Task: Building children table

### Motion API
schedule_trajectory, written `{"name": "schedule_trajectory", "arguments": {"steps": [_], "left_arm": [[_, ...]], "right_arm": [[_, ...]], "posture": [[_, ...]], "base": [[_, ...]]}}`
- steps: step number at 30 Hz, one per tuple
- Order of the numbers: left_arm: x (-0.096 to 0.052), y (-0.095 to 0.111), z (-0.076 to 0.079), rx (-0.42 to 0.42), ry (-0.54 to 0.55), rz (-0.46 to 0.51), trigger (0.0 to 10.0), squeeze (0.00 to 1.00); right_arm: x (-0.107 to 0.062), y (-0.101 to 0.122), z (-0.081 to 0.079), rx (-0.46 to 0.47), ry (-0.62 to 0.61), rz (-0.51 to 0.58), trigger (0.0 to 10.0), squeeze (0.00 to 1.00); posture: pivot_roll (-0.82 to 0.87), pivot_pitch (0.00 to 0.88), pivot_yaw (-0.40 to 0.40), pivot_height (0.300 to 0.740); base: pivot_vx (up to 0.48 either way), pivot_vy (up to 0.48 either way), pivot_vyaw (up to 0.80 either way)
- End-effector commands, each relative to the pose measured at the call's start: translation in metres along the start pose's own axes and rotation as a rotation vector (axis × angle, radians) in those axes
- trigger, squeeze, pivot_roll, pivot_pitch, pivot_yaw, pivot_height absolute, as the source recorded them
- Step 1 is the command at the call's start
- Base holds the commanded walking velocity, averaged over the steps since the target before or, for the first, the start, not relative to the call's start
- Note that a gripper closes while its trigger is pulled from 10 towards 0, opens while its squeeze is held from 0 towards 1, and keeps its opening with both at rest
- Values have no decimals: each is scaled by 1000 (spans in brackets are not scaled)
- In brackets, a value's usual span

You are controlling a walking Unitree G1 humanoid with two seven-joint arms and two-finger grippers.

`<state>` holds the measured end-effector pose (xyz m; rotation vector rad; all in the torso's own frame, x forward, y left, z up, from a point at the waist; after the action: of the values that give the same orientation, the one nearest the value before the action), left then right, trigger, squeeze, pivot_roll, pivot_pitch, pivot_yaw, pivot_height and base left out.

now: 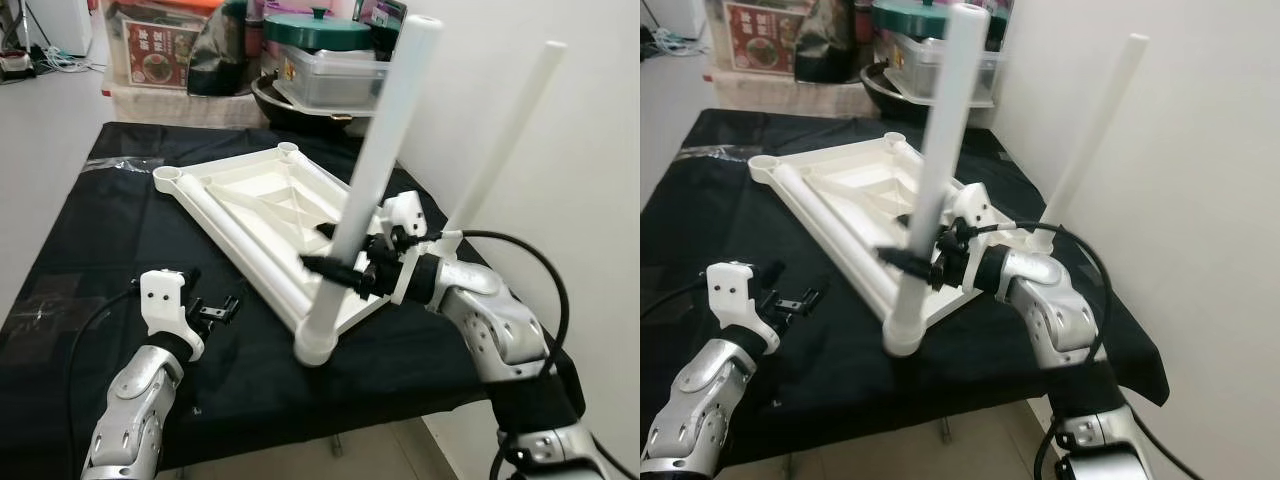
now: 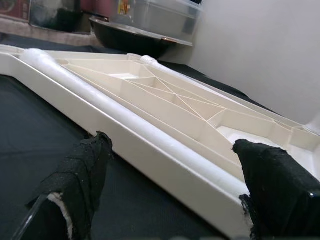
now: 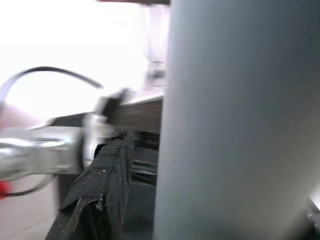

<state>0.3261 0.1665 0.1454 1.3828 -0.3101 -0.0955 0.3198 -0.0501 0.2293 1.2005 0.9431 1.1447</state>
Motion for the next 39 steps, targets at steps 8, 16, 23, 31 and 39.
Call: {"name": "schedule_trajectory", "arguments": {"steps": [8,16,23,31,39], "left_arm": [[-1,-2,3,-9,-11,0,10000,0],[-1,-1,4,-13,-12,3,10000,0],[-2,1,3,-16,-13,9,10000,0],[0,1,5,-20,-20,8,10000,0],[1,1,4,-24,-16,13,10000,0]], "right_arm": [[38,-21,16,88,-154,-8,0,0],[2,-60,67,150,-758,-187,0,0],[-63,-85,55,273,-1291,-255,10000,0],[-14,-49,41,322,-909,-1,10000,1000],[-1,4,4,81,-254,60,10000,0]], "posture": [[184,0,-209,740],[169,0,-207,740],[135,0,-175,740],[136,0,-181,740],[145,0,-194,740]], "base": [[0,0,0],[0,0,0],[0,0,0],[0,0,0],[0,0,0]]}}
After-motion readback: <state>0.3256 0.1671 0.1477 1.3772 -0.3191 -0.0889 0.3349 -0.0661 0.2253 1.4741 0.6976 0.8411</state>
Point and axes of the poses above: a point about 5 cm out from each wrist's last joint towards the gripper, its own x axis pointing out of the wrist towards the gripper, its own y axis along the axis of the wrist's last joint, z = x × y, the point moved 4 cm from there along x, pointing out of the wrist towards the gripper, and after that the axes turned 2 degrees about -x, right-handed, at the moved point
